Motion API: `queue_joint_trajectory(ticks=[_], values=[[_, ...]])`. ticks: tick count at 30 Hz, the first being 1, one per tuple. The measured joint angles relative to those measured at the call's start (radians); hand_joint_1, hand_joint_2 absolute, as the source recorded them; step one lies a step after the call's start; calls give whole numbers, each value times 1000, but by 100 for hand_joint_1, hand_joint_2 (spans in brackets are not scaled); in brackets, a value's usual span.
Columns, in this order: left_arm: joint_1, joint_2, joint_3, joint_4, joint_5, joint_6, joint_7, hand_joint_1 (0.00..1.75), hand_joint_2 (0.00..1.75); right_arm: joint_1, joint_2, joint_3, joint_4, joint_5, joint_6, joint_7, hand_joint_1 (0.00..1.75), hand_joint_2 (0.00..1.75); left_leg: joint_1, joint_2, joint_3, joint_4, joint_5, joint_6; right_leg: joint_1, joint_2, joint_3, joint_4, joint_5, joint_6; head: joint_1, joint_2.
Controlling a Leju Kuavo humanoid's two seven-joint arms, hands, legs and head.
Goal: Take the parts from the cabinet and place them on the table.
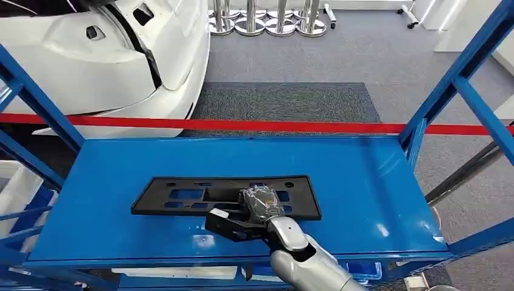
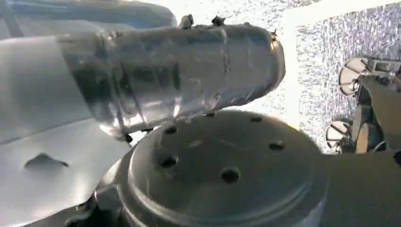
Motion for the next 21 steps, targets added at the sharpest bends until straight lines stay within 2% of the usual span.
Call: queue_joint_trajectory(ticks=[2, 3, 4, 5, 6, 7, 8, 9, 10, 11, 12, 13, 14, 15, 16, 18, 20, 21], values=[[1, -1, 0, 0, 0, 0, 0, 0, 0, 3, 0, 0, -2, 0, 1, -1, 175, 175, 4, 0, 2, -7, 3, -14, 5, 1, -2, 3, -2, -9, -1, 0], [0, -1, 0, 0, 0, 0, 0, 0, 0, 2, 0, 0, -3, 0, 1, -1, 175, 175, 4, 0, 6, -12, 5, -20, 4, 1, 1, -5, 3, -16, 0, 0], [1, 1, 0, 0, 0, 0, -2, 0, 0, 3, 0, 0, -6, 0, 1, -1, 175, 175, 4, 0, 8, -12, 3, -25, -3, -2, 16, -22, 20, -21, -2, 0], [1, 3, 0, 0, 0, 0, -1, 0, 0, 3, 0, 0, -6, -1, 1, -1, 175, 175, 4, 0, -1, 13, -19, -28, -5, -4, 20, -32, 23, -24, -2, 0], [1, 3, 0, 0, 0, 0, -1, 0, 0, 4, 0, 0, -6, -2, 1, -1, 175, 175, 4, 0, -30, 73, -60, -31, -5, -4, 18, -33, 25, -27, -3, 0], [1, 3, 0, 0, 0, 0, -1, 0, 0, 4, 0, 0, -7, -1, 1, -1, 175, 175, 5, 0, -74, 167, -108, -34, -5, -5, 16, -32, 27, -28, -3, 0], [2, 5, 0, 0, 0, 0, -1, 0, 0, 6, 0, 1, -7, -1, 1, -1, 175, 175, 5, 0, -112, 248, -142, -36, -4, -6, 15, -32, 27, -28, -3, 0], [4, 5, 0, 0, 0, 0, -1, 0, 0, 6, 0, 1, -6, -1, 1, -1, 175, 175, 5, 0, -142, 314, -161, -39, -4, -6, 15, -32, 26, -28, -2, 0], [5, 6, 0, 0, 0, 0, -1, 0, 0, 8, 0, 2, -7, -1, 1, -1, 175, 175, 6, 1, -152, 331, -155, -41, -4, -6, 15, -32, 26, -28, -3, 0], [6, 6, 0, 0, 0, 0, -1, 0, 0, 10, -2, 2, -6, -1, 1, -1, 175, 175, 7, 1, -139, 301, -128, -42, -5, -6, 16, -32, 25, -27, -3, 0], [6, 7, 0, 0, 0, 0, -1, 0, 0, 10, -2, 2, -6, -1, 1, -1, 175, 175, 8, 1, -107, 235, -87, -43, -7, -6, 17, -30, 24, -24, -2, 0], [5, 8, 0, 0, 0, 0, -1, 0, 0, 10, -2, 2, -6, -1, 1, -1, 175, 175, 9, 1, -56, 135, -37, -45, -10, -4, 18, -25, 21, -19, -2, 0], [5, 9, 0, 0, 0, 0, -1, 0, 0, 9, -2, 2, -7, -1, 1, -1, 175, 175, 12, 2, -9, 47, -2, -49, -12, -3, 17, -17, 17, -13, -2, 0], [4, 8, 0, 0, 0, 0, -1, 0, 0, 8, -3, 0, -7, -1, 1, -1, 175, 175, 13, 1, 12, -1, -13, -48, -4, -1, 11, -2, 8, -2, -4, 0], [3, 7, 0, 0, 0, 0, -1, 0, 0, 7, -5, -3, -7, -2, -1, -1, 175, 175, 12, -7, 9, 3, -10, -28, -3, 4, 7, 2, 4, 3, 0, 0], [6, 5, 0, 0, 1, 1, -2, 0, 0, 9, -5, -6, -8, -13, -15, -5, 175, 175, 6, -4, 7, 8, -14, -15, -7, 7, 9, -2, 6, 12, 4, 0], [5, 3, 0, 0, 2, 1, -2, 0, 0, 12, -10, -11, -10, -25, -31, -10, 175, 175, 11, -1, 7, 5, -8, 0, -9, 7, 8, 3, 0, 21, 4, 0], [4, 2, 0, 0, 3, 1, -5, 0, 0, 13, -11, -13, -13, -34, -45, -15, 175, 175, 11, 0, 6, 5, -6, 4, -9, 5, -6, 39, -30, 27, 6, 0]])
